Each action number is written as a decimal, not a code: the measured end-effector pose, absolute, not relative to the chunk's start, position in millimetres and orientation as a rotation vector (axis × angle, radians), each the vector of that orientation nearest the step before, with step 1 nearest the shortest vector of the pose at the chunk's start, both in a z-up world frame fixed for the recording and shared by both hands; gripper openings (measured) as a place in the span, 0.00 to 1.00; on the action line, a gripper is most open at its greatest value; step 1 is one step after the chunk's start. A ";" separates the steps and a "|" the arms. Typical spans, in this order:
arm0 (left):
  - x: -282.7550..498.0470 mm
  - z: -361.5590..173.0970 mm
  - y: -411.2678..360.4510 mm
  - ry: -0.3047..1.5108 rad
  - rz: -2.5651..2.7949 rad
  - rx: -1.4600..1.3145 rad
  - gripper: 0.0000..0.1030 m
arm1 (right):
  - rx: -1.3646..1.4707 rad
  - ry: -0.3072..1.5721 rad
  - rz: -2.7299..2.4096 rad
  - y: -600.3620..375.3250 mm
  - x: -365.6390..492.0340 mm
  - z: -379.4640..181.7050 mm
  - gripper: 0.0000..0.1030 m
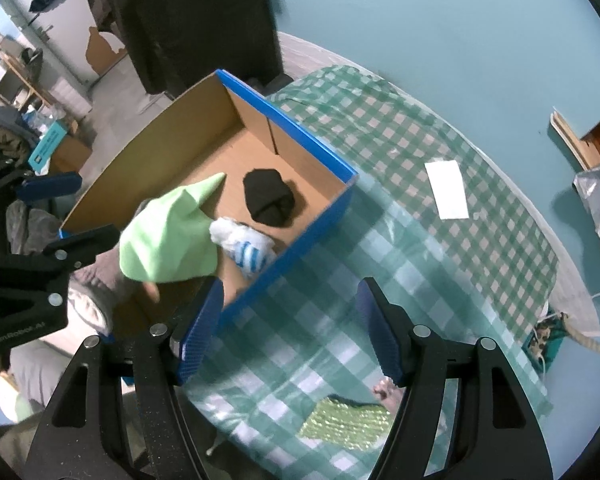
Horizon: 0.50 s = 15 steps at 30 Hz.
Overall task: Organize soft objects
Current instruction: 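Move both open tools back from the box over the bed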
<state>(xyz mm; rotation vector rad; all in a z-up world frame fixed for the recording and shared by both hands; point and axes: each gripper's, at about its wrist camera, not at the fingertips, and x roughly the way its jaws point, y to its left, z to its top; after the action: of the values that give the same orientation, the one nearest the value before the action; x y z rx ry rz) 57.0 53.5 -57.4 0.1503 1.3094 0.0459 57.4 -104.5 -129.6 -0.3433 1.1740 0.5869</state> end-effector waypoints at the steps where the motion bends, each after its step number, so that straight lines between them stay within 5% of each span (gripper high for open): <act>1: 55.4 -56.5 49.5 1.307 0.041 0.158 0.59 | -0.341 1.174 0.583 -109.4 56.8 -129.8 0.68; 15: 49.6 -55.2 -9.2 1.298 -0.042 0.267 0.59 | -0.293 1.201 0.505 -179.0 50.2 -132.9 0.68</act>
<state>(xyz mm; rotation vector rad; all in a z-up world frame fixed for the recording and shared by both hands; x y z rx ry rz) 49.6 -9.2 -55.2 0.2670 1.2976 -0.0419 50.2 -179.0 -132.9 -0.2928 1.2010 0.5051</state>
